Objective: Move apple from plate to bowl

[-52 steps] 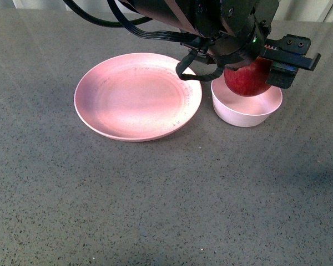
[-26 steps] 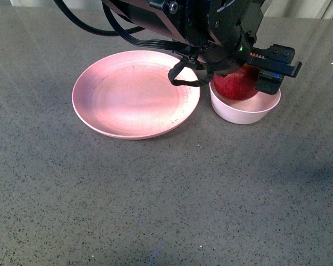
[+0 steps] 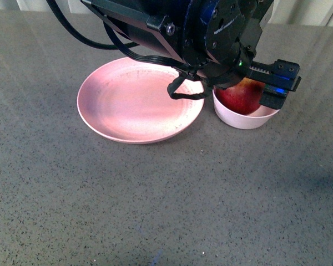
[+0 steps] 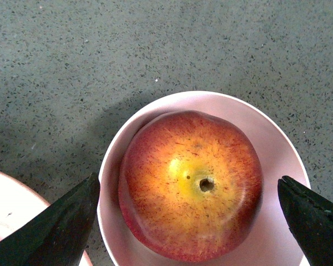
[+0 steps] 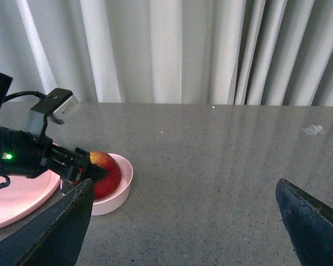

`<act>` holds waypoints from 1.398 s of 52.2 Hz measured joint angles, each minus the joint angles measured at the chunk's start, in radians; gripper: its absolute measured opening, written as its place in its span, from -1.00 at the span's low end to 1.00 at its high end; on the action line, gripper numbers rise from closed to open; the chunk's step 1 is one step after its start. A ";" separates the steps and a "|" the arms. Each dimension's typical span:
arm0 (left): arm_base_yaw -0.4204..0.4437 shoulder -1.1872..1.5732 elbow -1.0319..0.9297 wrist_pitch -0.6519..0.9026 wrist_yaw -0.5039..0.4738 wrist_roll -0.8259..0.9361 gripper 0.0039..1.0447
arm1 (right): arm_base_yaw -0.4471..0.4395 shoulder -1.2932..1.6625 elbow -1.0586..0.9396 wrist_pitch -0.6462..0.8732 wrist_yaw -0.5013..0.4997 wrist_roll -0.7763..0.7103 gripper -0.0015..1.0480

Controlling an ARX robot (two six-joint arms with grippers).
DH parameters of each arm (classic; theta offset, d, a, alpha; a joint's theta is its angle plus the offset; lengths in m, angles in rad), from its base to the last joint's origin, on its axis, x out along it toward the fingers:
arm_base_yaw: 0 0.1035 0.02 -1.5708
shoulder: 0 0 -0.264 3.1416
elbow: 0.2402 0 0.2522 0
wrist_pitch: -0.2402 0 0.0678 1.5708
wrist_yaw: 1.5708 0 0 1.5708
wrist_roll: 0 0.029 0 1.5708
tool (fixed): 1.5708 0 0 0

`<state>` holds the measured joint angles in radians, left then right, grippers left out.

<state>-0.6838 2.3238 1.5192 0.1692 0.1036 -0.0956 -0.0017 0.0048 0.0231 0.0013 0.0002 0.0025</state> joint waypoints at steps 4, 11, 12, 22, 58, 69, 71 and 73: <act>0.013 -0.042 -0.039 0.027 0.001 -0.017 0.83 | 0.000 0.000 0.000 0.000 0.000 0.000 0.83; 0.041 -0.109 -0.080 0.051 -0.002 -0.037 0.83 | 0.000 0.000 0.000 0.000 0.000 0.000 0.83; 0.048 -0.122 -0.086 0.055 -0.003 -0.040 0.83 | 0.000 0.000 0.000 0.000 0.000 0.000 0.83; 0.137 -0.205 -0.133 0.058 -0.035 -0.059 0.83 | 0.000 0.000 0.000 0.000 0.000 0.000 0.83; 0.507 -0.824 -1.204 1.006 -0.271 0.084 -0.97 | 0.000 0.000 0.000 0.000 0.000 0.000 0.83; 0.559 -0.986 -1.320 0.957 -0.230 0.085 -0.97 | 0.000 0.000 0.000 0.000 0.000 0.000 0.83; 0.564 -1.008 -1.334 0.948 -0.227 0.085 -0.97 | 0.000 0.000 0.000 0.000 0.000 0.000 0.83; 0.570 -1.032 -1.346 0.937 -0.220 0.085 -0.97 | 0.000 0.000 0.000 0.000 0.000 0.000 0.83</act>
<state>-0.1143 1.2922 0.1730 1.1065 -0.1162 -0.0105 -0.0017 0.0048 0.0231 0.0013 -0.0002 0.0025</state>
